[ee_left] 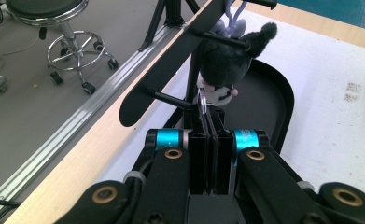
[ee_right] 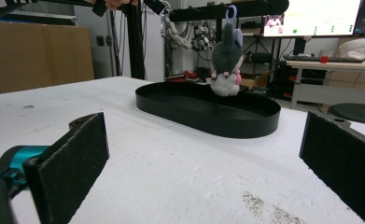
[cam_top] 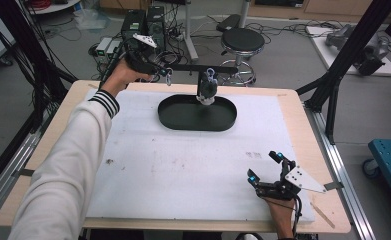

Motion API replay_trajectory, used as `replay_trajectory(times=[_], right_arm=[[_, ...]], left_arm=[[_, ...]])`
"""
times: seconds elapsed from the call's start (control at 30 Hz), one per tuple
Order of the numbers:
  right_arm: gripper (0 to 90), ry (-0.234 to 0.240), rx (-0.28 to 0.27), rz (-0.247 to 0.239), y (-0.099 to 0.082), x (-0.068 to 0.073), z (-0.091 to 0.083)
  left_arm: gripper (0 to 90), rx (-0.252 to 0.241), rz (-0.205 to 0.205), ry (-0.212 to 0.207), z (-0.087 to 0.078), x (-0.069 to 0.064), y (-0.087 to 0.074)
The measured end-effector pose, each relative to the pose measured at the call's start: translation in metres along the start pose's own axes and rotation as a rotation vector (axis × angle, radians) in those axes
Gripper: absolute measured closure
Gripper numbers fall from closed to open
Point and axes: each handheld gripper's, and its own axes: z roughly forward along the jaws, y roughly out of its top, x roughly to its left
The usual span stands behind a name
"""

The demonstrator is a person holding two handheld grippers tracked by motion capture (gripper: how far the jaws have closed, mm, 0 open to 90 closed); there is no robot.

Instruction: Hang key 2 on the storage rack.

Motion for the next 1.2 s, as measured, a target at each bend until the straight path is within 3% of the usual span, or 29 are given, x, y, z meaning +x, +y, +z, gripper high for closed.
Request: replay_trajectory(times=[0.23, 0.7, 0.87, 0.93, 1.0, 1.1, 1.17, 1.2], right_arm=[[0.5, -0.002, -0.001, -0.004, 0.000, 0.000, 0.000], [0.5, 0.001, -0.003, 0.000, 0.000, 0.000, 0.000], [0.5, 0.001, -0.003, -0.003, 0.000, 0.000, 0.000], [0.5, 0.001, -0.003, -0.003, 0.000, 0.000, 0.000], [0.5, 0.002, -0.002, -0.004, 0.000, 0.000, 0.000], [0.5, 0.000, 0.000, -0.005, 0.000, 0.000, 0.000], [0.5, 0.000, 0.000, -0.006, 0.000, 0.000, 0.000], [0.5, 0.000, 0.001, -0.005, 0.000, 0.000, 0.000]], left_arm=[[88.1, -0.008, -0.009, 0.014, 0.003, 0.003, 0.000], [88.1, 0.009, -0.018, 0.097, 0.011, 0.007, 0.005], [87.5, -0.014, -0.043, 0.107, 0.012, 0.008, 0.003], [81.6, -0.043, -0.062, 0.115, 0.011, 0.008, 0.001], [77.3, -0.040, -0.058, 0.134, 0.009, 0.008, 0.000], [61.3, -0.075, -0.084, 0.171, 0.006, 0.008, 0.000], [45.3, -0.139, -0.099, 0.189, 0.002, 0.007, 0.000], [42.5, -0.181, -0.092, 0.187, -0.001, 0.007, -0.001]])
